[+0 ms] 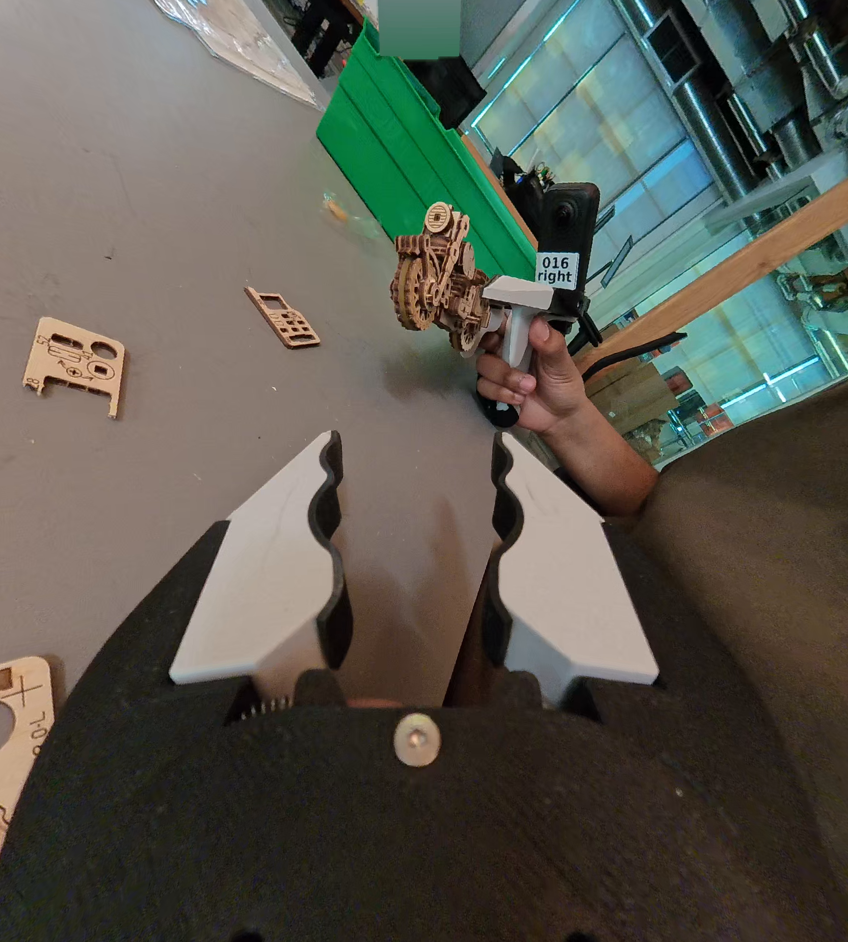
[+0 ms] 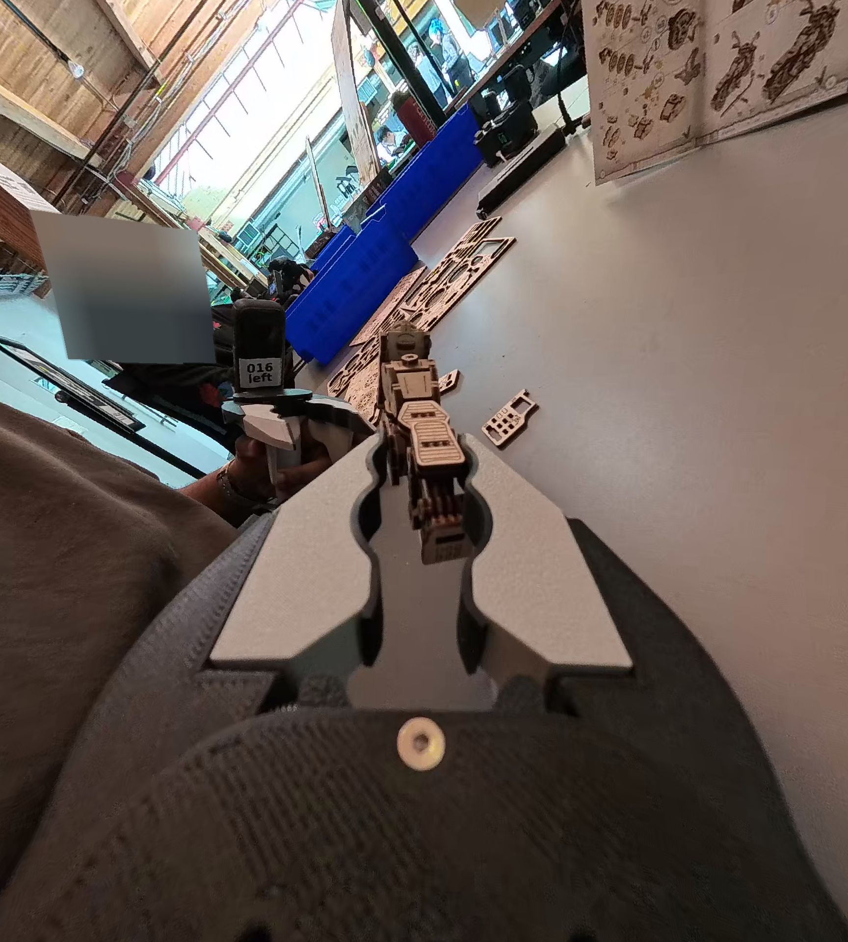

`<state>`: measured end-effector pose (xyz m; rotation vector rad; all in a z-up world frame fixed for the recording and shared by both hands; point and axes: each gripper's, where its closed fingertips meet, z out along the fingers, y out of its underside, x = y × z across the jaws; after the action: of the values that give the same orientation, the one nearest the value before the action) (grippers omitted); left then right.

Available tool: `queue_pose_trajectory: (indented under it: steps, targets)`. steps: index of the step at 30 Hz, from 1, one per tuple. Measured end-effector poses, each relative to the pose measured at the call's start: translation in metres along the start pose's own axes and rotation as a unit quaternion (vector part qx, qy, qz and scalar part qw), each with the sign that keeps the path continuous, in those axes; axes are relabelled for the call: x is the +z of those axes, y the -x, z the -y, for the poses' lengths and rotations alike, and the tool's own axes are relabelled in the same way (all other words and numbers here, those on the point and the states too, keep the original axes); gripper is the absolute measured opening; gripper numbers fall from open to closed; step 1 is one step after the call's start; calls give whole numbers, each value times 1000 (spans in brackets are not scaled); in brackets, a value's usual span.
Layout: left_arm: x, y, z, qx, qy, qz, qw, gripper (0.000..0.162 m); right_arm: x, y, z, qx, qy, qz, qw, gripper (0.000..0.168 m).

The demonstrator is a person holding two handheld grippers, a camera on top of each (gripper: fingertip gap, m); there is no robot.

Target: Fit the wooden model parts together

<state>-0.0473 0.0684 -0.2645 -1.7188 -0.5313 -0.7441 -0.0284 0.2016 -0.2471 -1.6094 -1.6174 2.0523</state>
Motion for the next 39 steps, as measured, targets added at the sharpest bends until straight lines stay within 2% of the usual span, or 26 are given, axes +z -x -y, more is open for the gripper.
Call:
queue_pose_trajectory:
  steps: [39]
  targets:
    - [0, 1, 0, -2, 3, 1, 1000, 57, 4, -2, 2, -2, -2, 3, 1000, 25]
